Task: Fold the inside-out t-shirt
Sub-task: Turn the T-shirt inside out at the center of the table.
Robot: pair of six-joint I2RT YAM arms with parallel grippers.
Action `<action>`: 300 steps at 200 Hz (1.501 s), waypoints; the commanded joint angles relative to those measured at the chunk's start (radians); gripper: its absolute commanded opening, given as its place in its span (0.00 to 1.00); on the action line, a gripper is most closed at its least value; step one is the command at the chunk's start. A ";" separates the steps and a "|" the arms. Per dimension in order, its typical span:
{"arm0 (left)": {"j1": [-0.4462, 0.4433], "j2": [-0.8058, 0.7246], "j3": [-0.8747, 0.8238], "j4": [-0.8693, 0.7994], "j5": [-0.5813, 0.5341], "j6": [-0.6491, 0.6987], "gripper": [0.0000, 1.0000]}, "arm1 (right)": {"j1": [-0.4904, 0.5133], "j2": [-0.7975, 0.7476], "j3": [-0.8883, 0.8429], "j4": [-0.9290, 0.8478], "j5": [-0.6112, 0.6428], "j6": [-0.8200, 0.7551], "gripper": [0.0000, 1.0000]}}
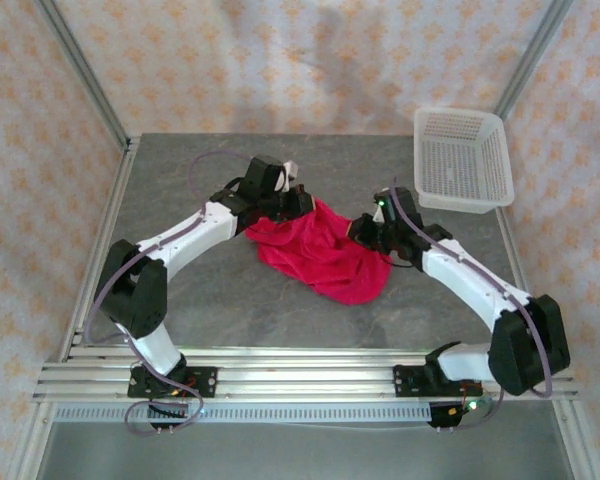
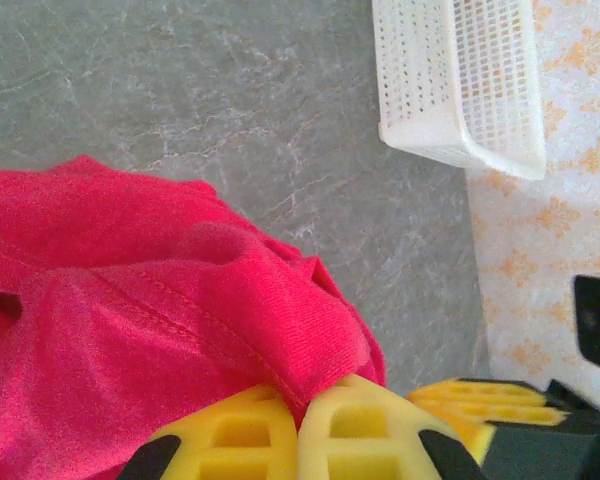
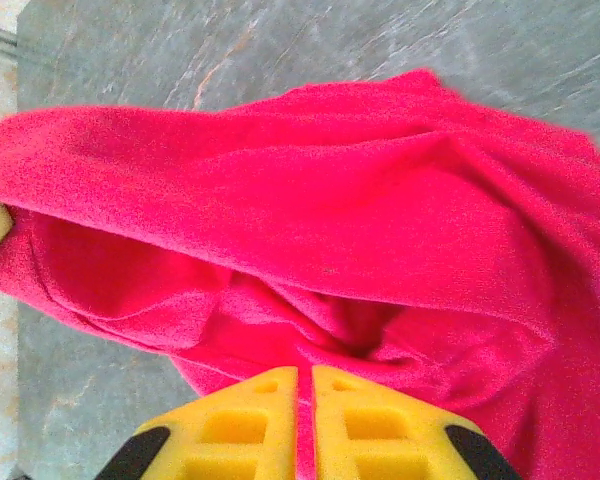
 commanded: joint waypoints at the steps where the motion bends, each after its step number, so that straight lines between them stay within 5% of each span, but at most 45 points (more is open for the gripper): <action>1: 0.007 -0.012 0.032 0.018 0.011 0.001 0.00 | 0.032 0.096 0.041 0.050 0.016 0.038 0.11; 19: 0.008 -0.018 0.033 0.007 0.005 0.006 0.00 | 0.040 0.190 0.078 0.092 0.030 0.053 0.14; 45: 0.008 -0.026 0.031 -0.008 -0.006 0.012 0.00 | 0.041 0.309 0.122 0.180 0.016 0.094 0.38; 68: 0.011 -0.026 0.029 -0.018 -0.015 0.016 0.00 | 0.043 0.379 0.137 0.269 -0.046 0.184 0.46; 81: 0.015 -0.024 0.028 -0.020 -0.018 0.016 0.00 | 0.043 0.393 0.123 0.320 -0.053 0.232 0.41; 110: 0.034 -0.007 0.046 -0.037 -0.027 0.009 0.00 | 0.039 0.342 0.149 0.253 -0.050 0.241 0.00; 176: 0.061 0.137 0.193 -0.057 -0.055 -0.030 0.00 | 0.029 0.002 0.430 -0.276 0.038 0.061 0.00; 207: 0.047 0.164 0.201 -0.033 -0.058 -0.048 0.00 | 0.030 -0.078 0.438 -0.232 -0.035 0.087 0.00; 243: 0.044 0.173 0.197 -0.057 -0.069 -0.026 0.00 | 0.019 -0.087 0.252 0.128 -0.254 0.206 0.00; 289: 0.044 0.138 0.186 -0.136 -0.100 0.043 0.00 | -0.026 0.025 0.143 -0.093 0.038 0.069 0.21; 300: 0.044 0.115 0.179 -0.178 -0.127 0.078 0.21 | -0.043 0.036 0.093 -0.072 0.056 0.075 0.21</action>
